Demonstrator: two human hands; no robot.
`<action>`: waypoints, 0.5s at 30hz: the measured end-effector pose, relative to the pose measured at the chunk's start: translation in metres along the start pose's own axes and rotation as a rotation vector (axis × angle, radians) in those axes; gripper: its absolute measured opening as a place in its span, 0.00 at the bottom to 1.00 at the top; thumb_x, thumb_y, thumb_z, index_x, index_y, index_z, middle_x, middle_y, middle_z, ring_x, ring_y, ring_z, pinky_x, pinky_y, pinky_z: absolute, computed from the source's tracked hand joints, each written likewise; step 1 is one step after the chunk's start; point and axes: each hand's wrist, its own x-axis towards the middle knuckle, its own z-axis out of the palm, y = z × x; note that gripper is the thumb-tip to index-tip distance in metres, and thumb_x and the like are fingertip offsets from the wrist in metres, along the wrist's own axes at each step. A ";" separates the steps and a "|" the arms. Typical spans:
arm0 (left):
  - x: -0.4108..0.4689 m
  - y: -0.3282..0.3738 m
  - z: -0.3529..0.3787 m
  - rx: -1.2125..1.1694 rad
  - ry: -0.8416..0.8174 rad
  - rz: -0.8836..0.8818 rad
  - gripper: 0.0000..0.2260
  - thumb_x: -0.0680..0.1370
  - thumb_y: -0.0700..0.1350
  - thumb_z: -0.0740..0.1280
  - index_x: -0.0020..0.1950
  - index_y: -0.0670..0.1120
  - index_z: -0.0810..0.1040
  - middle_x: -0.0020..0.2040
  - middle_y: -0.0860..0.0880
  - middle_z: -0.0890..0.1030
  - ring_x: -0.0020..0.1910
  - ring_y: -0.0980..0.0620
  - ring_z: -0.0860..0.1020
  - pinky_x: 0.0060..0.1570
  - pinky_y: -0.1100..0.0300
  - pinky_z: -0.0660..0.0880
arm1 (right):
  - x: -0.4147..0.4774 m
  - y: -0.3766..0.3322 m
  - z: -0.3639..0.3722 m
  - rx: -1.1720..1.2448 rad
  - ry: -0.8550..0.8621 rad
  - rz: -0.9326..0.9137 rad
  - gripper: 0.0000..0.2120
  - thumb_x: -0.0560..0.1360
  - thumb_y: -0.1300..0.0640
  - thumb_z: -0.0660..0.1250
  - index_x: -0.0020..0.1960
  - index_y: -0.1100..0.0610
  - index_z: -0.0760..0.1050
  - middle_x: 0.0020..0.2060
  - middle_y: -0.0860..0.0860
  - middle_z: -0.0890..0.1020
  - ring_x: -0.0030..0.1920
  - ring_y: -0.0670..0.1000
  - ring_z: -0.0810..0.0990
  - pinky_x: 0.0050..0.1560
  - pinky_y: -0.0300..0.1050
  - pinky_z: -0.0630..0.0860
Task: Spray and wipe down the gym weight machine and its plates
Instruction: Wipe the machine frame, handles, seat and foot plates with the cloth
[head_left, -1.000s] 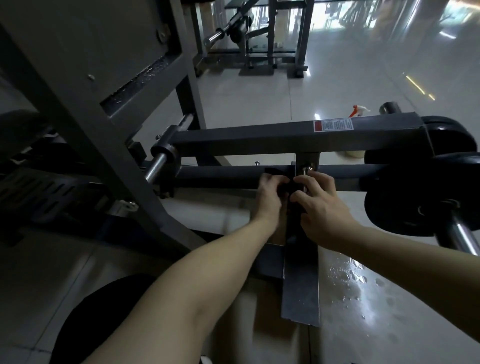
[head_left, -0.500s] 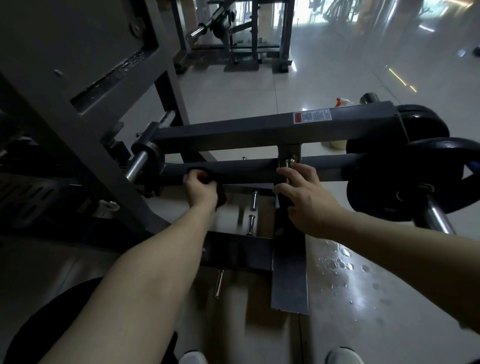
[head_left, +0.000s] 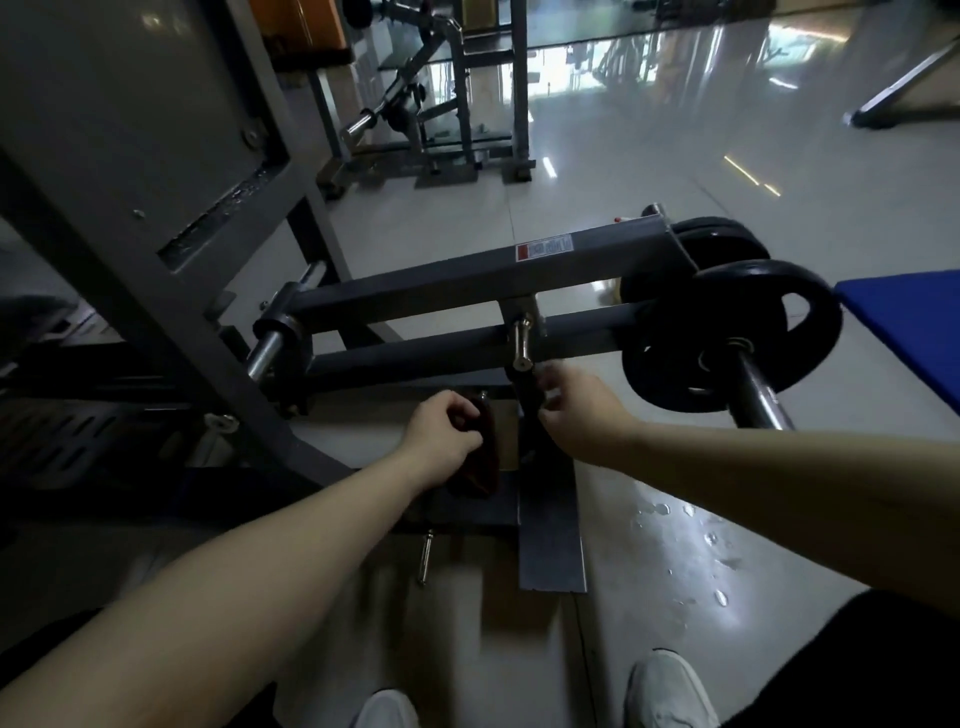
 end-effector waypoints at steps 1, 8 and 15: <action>-0.009 0.004 0.001 -0.006 -0.021 0.016 0.13 0.74 0.36 0.74 0.50 0.52 0.77 0.49 0.53 0.78 0.51 0.51 0.79 0.49 0.57 0.78 | -0.002 -0.002 0.001 0.055 -0.039 0.098 0.17 0.79 0.61 0.66 0.67 0.56 0.75 0.59 0.56 0.82 0.54 0.53 0.83 0.52 0.50 0.84; -0.053 0.046 -0.006 -0.030 -0.032 0.070 0.14 0.74 0.36 0.74 0.56 0.47 0.78 0.52 0.48 0.80 0.52 0.50 0.80 0.52 0.56 0.80 | -0.029 -0.025 -0.012 0.835 -0.457 0.570 0.21 0.86 0.45 0.56 0.66 0.60 0.73 0.58 0.65 0.82 0.57 0.64 0.83 0.53 0.59 0.83; -0.059 0.053 -0.007 -0.011 -0.065 0.170 0.12 0.74 0.38 0.76 0.53 0.49 0.78 0.51 0.49 0.81 0.50 0.53 0.80 0.46 0.60 0.80 | -0.032 -0.026 -0.004 1.121 -0.460 0.596 0.20 0.85 0.48 0.59 0.69 0.60 0.75 0.64 0.64 0.79 0.61 0.65 0.80 0.55 0.61 0.83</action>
